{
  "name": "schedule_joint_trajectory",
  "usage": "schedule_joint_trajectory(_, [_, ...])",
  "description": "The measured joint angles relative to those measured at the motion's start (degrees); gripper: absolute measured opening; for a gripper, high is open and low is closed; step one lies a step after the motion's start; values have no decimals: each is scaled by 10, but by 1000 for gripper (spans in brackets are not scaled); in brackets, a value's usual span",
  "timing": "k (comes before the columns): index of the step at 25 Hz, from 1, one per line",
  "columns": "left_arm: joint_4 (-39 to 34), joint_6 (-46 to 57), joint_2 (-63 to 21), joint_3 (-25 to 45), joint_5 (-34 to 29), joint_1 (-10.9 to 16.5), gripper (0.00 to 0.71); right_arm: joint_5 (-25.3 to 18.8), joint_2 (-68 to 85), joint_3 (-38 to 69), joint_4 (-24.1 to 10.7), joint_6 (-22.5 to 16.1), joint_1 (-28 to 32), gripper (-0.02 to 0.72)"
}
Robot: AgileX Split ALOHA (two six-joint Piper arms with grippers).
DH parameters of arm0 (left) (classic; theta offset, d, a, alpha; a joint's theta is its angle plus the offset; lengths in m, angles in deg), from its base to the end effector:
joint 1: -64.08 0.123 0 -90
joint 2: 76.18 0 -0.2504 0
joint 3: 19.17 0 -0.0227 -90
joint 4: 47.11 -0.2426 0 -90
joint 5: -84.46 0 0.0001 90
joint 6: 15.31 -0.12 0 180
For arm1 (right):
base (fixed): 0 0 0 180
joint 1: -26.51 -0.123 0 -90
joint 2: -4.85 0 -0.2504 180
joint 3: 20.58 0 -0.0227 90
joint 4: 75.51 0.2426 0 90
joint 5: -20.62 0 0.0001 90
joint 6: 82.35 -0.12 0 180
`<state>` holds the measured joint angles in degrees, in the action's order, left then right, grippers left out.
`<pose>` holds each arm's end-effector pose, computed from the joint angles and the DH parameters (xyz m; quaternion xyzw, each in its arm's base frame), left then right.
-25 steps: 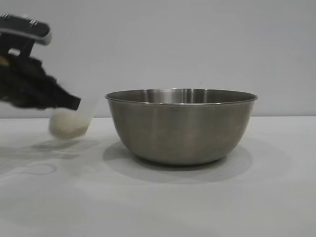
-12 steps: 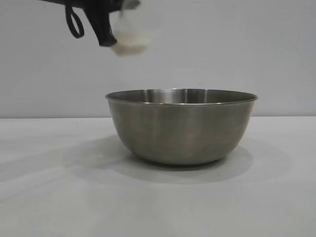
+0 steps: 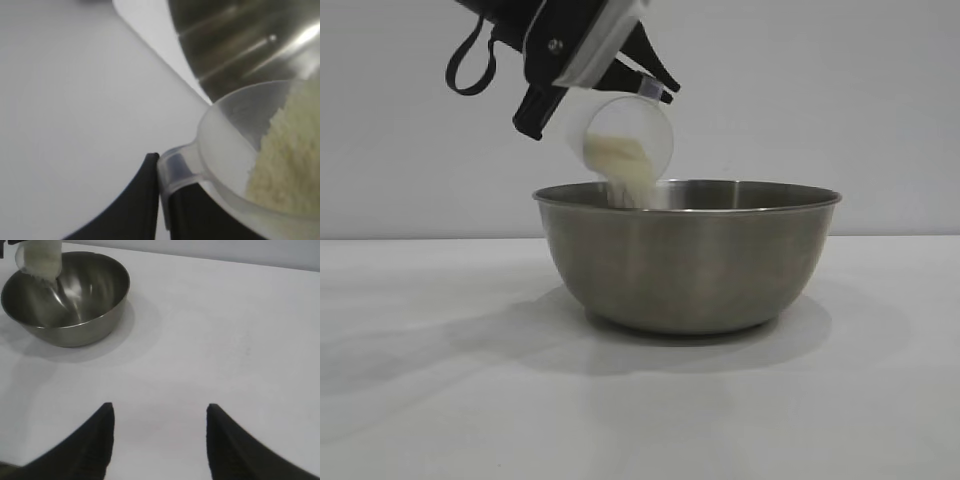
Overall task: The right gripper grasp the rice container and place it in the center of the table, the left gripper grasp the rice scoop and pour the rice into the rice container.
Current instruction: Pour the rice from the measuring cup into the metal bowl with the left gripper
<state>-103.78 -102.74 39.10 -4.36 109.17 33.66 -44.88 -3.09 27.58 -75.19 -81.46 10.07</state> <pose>0.3309 -0.2428 0.1614 0.8387 -0.0354 0.3456 0.4194 0.0409 0.0127 0.2488 -0.1317 0.8629 0.0688 0.4830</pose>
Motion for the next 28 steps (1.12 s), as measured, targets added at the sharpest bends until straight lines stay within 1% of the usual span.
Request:
schedule_joint_trajectory(5, [-3,-61,0,0,-7,-5,0,0,0,0,0,0,0,384])
schedule_joint_trajectory(10, [-11,-91,0,-1,-2,-10,0,0,0,0,0,0,0,384])
schedule_joint_trajectory(16, [-13,-99,0,-1,0,-24,0,0,0,0,0,0,0,384])
schedule_joint_trajectory(18, [6,-77,0,-1,1,-24,0,0,0,0,0,0,0,384])
schedule_joint_trajectory(20, [60,-2,0,-1,11,-24,0,0,0,0,0,0,0,384])
schedule_joint_trajectory(24, [206,242,0,-1,32,-24,0,0,0,0,0,0,0,384])
schedule_joint_trajectory(25, [258,294,0,-1,37,-24,0,0,0,0,0,0,0,384])
schedule_joint_trajectory(27, [382,360,0,-1,41,-25,0,0,0,0,0,0,0,384])
schedule_joint_trajectory(28, [462,380,-1,-1,42,-25,0,0,0,0,0,0,0,384])
